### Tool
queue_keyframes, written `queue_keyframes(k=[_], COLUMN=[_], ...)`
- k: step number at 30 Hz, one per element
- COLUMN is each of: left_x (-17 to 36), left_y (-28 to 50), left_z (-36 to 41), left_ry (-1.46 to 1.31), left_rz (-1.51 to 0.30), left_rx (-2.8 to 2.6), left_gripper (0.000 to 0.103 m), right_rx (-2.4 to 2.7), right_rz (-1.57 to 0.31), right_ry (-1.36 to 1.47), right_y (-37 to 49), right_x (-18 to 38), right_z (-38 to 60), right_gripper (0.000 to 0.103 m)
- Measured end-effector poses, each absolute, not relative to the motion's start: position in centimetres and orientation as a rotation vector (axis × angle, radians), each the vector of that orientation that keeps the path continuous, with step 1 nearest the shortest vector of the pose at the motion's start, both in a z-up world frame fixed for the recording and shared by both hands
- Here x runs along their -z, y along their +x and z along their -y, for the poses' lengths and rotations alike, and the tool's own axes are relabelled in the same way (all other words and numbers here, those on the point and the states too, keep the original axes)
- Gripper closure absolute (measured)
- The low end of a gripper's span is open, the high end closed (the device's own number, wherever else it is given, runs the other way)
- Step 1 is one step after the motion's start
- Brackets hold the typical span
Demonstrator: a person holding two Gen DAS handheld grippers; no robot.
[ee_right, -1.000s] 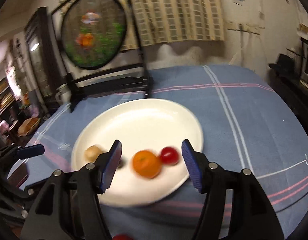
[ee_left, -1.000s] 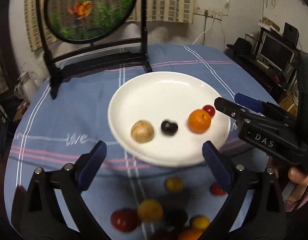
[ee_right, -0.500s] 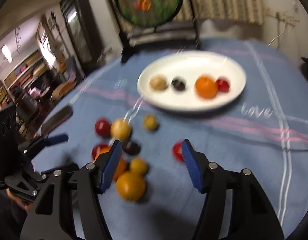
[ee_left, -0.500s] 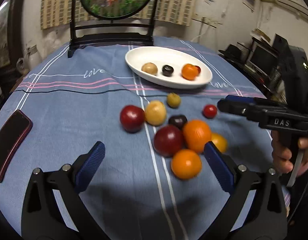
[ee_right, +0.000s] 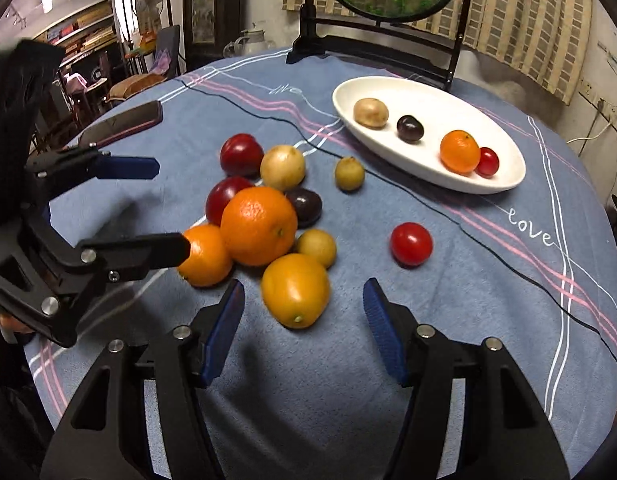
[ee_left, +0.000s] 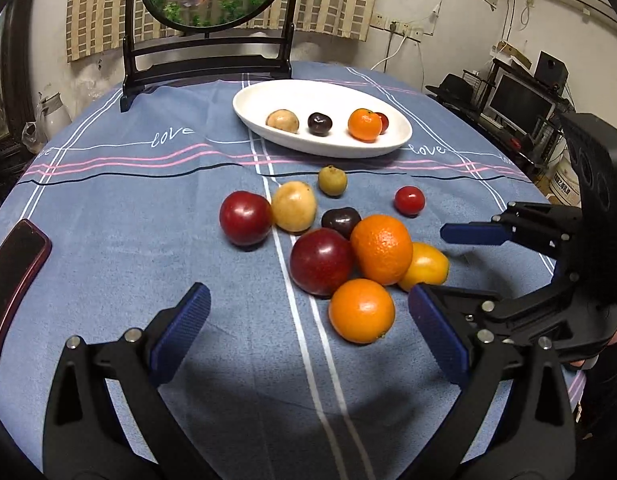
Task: Organize fruits
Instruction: 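Grasp the yellow lemon with the right tool while the left tool grasps an orange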
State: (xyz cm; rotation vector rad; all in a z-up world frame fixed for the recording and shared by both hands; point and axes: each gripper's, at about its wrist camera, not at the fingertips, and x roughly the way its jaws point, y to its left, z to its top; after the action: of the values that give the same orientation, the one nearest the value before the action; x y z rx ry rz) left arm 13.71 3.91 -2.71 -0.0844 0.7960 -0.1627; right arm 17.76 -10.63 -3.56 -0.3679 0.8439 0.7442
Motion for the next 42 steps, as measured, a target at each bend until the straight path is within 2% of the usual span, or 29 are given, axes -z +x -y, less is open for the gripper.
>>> queue_keyframes(k=[3,9,17,21,29,31,39,42], left_x=[2.6,2.6,2.7,2.7,2.8,2.8,3.9,4.3], left_y=[13.6,13.6,13.6,13.7,13.5,13.4,14.0,14.3], left_z=[-3.8,-3.7,-3.7,-3.7,-3.3,-2.9,-1.7,-1.9], left_ry=[-0.081,-0.074,-0.072,-0.070,-0.064,-0.061,-0.046,-0.060], left_rz=[-0.796,-0.794,-0.796,-0.798,-0.808,-0.812,-0.890,-0.915], left_rx=[0.162,0.162,0.160,0.160,0.213,0.263,0.352,0.342], left_gripper=[0.002,0.002,0.002,0.002,0.003,0.007,0.045,0.056], right_rx=[-0.746,-0.748,-0.755,-0.760,-0.747,-0.739,-0.694,-0.696], right_rz=[-0.855,-0.865,-0.868,-0.884,-0.910,-0.909,-0.908,-0.908], right_ry=[-0.366,-0.361,-0.356,-0.352,-0.254,-0.218,-0.168,-0.175], right_y=[17.9,18.2,18.4,18.5,19.6,19.9,20.4,20.4], right_x=[3.9,4.4,4.6,4.7,4.2,3.9,3.5,3.6], right_z=[10.2,9.9,9.7,9.7,11.2,11.9,12.9,12.8], right_gripper=[0.049,0.049,0.056,0.065,0.065,0.065,0.065,0.065])
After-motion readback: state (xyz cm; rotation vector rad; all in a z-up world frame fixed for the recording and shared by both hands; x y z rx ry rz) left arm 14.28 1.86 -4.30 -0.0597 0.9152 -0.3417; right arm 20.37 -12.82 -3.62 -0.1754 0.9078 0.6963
